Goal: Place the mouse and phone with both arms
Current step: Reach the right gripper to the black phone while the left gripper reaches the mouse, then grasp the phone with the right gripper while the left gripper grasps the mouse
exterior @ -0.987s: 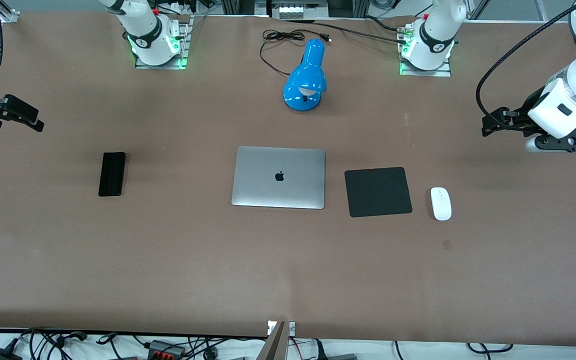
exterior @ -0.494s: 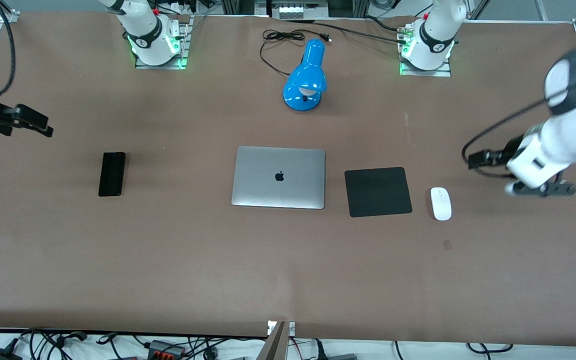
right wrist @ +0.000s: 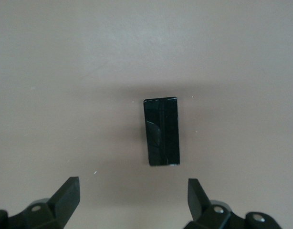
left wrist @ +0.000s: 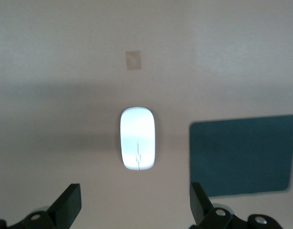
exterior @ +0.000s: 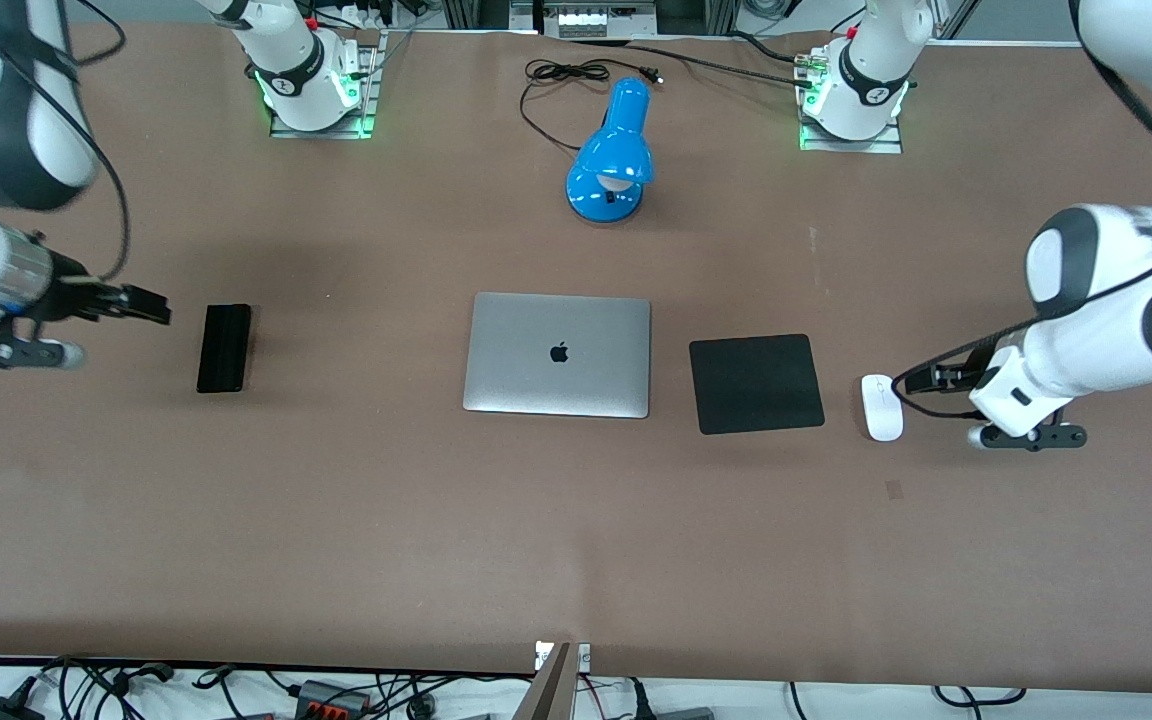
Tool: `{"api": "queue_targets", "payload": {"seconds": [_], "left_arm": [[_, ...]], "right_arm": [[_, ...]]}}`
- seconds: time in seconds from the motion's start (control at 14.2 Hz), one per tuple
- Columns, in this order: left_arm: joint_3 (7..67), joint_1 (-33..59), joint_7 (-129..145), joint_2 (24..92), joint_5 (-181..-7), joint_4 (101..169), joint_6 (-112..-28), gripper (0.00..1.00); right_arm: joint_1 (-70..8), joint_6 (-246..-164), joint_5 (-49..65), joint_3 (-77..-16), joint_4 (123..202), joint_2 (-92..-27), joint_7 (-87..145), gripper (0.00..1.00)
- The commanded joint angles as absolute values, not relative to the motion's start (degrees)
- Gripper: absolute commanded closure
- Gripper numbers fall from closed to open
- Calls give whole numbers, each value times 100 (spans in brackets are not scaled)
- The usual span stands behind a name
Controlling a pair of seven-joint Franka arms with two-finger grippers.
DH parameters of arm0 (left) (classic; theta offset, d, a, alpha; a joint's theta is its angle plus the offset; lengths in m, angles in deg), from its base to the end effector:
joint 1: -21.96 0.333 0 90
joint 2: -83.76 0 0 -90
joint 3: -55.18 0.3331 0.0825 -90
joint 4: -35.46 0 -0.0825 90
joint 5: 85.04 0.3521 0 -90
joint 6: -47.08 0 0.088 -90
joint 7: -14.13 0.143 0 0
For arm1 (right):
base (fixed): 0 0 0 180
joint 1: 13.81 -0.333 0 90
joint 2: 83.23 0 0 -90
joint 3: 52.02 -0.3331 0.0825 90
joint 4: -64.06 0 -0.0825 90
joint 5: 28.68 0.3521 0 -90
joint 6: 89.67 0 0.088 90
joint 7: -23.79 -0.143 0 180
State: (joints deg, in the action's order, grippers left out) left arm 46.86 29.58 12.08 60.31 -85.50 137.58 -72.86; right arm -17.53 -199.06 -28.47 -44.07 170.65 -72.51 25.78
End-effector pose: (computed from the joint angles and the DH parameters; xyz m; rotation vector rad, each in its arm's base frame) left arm 0.6162 -0.0016 0.3195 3.0749 0.0569 -0.1473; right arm 0.5598 -0.0378 0.4039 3.1186 -0.0622 -0.2147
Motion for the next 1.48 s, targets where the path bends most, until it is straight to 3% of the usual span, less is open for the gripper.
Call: {"api": "queue_targets", "payload": {"seconds": [0.0, 0.49, 1.06, 1.41], "left_arm": [[4665, 2987, 1518, 5742, -8531, 14242, -8114, 0], [4674, 2960, 1536, 5108, -8531, 14331, -8774, 0], [4683, 2977, 1527, 4861, -8118, 14287, -9108, 1], [4683, 2987, 1483, 4861, -8118, 14296, -9117, 30]], "right_arm": [[-1750, -20365, -2921, -4376, 17374, -6989, 2537, 0], [-1478, -21638, -2930, -4376, 17883, -6118, 2546, 0], [-1407, -21913, -2877, -4394, 17928, -5625, 2555, 0], [-1390, -21974, -2806, -4411, 17911, -5493, 2555, 0]]}}
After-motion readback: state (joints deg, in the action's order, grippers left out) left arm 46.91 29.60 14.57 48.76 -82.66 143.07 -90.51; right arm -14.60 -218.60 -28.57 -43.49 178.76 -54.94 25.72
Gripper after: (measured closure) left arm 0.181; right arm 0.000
